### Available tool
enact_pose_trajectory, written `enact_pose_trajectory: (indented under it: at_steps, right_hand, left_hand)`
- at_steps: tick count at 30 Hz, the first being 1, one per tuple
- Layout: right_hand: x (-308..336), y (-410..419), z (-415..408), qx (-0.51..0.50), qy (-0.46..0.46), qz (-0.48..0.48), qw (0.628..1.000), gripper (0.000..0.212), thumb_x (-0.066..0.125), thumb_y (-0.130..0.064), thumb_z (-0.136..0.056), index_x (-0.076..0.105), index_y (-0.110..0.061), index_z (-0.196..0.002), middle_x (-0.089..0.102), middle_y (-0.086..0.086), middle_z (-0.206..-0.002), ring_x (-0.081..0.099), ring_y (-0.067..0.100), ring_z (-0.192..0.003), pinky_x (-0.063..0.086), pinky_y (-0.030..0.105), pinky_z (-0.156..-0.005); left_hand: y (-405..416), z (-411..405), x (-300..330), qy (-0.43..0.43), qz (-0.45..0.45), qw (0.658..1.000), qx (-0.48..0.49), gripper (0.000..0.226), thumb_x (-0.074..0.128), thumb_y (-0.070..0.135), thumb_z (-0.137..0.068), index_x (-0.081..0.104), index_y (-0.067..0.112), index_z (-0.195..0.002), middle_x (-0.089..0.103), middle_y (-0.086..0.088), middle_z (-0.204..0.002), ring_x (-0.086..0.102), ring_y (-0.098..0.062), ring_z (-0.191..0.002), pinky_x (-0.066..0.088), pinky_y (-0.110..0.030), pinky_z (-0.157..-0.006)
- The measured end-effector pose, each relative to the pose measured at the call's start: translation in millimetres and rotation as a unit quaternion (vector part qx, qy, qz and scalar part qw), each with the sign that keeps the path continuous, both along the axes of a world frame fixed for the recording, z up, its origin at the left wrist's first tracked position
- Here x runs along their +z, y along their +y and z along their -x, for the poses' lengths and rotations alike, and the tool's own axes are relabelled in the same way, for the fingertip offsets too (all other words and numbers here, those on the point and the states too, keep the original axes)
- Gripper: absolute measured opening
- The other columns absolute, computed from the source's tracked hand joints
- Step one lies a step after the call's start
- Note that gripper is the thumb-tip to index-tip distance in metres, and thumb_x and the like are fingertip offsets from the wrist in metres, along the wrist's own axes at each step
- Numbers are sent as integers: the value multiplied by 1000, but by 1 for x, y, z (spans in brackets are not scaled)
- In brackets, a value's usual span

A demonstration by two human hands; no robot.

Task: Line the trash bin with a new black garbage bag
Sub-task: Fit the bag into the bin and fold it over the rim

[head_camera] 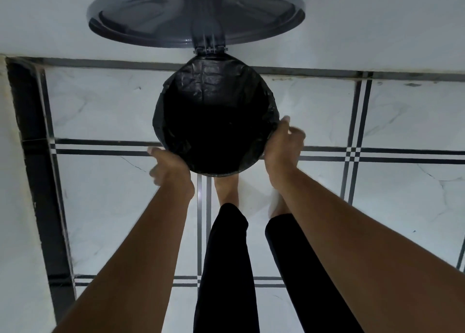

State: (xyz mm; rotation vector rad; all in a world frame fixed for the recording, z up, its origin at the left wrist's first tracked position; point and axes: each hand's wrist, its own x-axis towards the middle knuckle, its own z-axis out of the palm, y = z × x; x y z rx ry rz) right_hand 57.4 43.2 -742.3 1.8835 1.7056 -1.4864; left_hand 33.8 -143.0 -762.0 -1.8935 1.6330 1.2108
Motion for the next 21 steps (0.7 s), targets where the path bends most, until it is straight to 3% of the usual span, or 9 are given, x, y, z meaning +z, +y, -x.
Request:
enact_pose_trajectory:
  at_steps: [1, 3, 6, 9, 11, 14, 18, 21]
  right_hand:
    - [2, 1, 2, 99, 48, -71, 991, 62, 42, -52, -113, 48, -8, -156, 56, 7, -156, 54, 26, -141, 42, 40, -118]
    - [2, 7, 12, 242, 123, -142, 952, 58, 43, -50, -113, 49, -11, -156, 56, 5, -156, 51, 22, -144, 40, 35, -117]
    - [-2, 14, 44, 314, 156, -134, 927, 51, 42, -48, -112, 57, -16, -148, 64, 2, -147, 56, 23, -137, 42, 38, -115]
    - [-8, 16, 82, 361, 142, -108, 915, 52, 38, -55, -109, 63, -20, -138, 72, 0, -133, 64, 25, -125, 49, 50, -110]
    - [-13, 16, 104, 400, 116, -86, 905, 57, 32, -61, -110, 62, -21, -138, 73, 1, -129, 65, 27, -123, 48, 53, -110]
    - [-20, 16, 124, 443, 57, -46, 894, 59, 21, -63, -113, 62, -23, -128, 70, 2, -121, 63, 30, -121, 44, 56, -114]
    - [-27, 19, 134, 462, 11, -9, 887, 73, 13, -64, -113, 55, -21, -155, 59, 9, -157, 51, 33, -147, 32, 60, -124]
    - [-31, 22, 138, 445, 10, -12, 895, 72, 15, -66, -112, 62, -23, -145, 63, 8, -153, 55, 33, -143, 36, 59, -123]
  left_hand:
    - [2, 9, 4, 35, 79, 993, -85, 74, 32, 66, -102, 54, 12, -147, 59, -8, -149, 57, -34, -135, 44, -53, -114]
    - [8, 24, 17, 137, 196, 925, -297, 58, 43, 56, -104, 63, 10, -131, 62, -8, -137, 60, -29, -128, 46, -47, -108]
    - [10, 51, 22, 238, 225, 796, -509, 47, 46, 46, -107, 59, 12, -136, 58, -8, -141, 55, -29, -130, 41, -46, -107]
    - [12, 83, 12, 224, 197, 715, -632, 47, 41, 46, -110, 57, 14, -141, 58, -11, -143, 54, -33, -130, 40, -46, -108]
    - [17, 106, 6, 184, 159, 710, -661, 50, 34, 49, -111, 58, 16, -140, 61, -11, -142, 56, -35, -130, 40, -47, -107]
    - [25, 135, -3, 107, 107, 752, -641, 58, 25, 56, -110, 62, 21, -139, 64, -12, -143, 57, -37, -133, 39, -49, -110]
    - [28, 158, -8, 64, 42, 800, -595, 60, 29, 55, -111, 61, 20, -148, 58, -15, -153, 52, -38, -141, 38, -43, -115]
    - [25, 167, -15, 73, -6, 808, -585, 52, 35, 40, -112, 63, 9, -142, 61, -19, -148, 55, -38, -137, 43, -36, -104]
